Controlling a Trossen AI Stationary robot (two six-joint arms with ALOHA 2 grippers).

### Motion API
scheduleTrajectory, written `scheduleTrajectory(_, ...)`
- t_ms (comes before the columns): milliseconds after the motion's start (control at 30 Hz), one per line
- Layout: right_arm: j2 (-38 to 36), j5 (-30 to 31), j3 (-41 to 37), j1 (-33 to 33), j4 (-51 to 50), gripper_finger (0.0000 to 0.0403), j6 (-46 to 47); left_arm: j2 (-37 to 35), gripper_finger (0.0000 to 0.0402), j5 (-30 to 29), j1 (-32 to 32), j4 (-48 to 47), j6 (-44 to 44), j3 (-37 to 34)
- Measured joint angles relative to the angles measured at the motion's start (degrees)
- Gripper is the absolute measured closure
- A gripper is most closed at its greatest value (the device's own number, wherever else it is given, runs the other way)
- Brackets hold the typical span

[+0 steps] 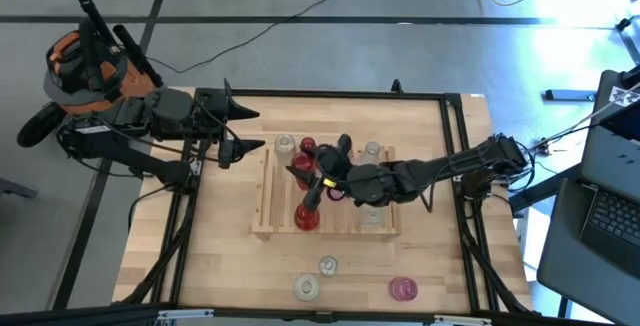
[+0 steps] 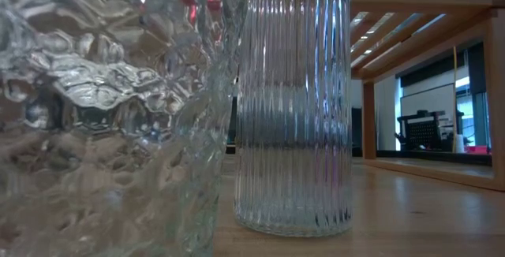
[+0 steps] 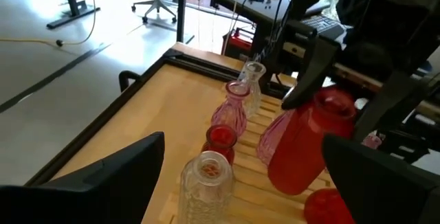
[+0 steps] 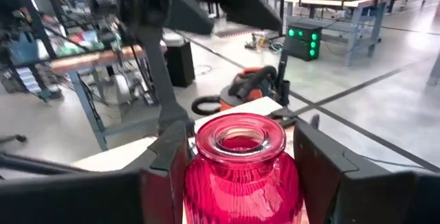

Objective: Sort vases onto shelf
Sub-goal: Put the red vase on the shelf aligned with the other red vase

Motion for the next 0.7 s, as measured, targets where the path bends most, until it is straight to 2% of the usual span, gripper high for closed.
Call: scheduleTrajectory(700, 3.93, 0.27, -0.03, -0.42, -2.14, 0.0236, 0.04, 0.0, 0.0015, -0.09, 0.0, -0.64, 0.0, -0.02)
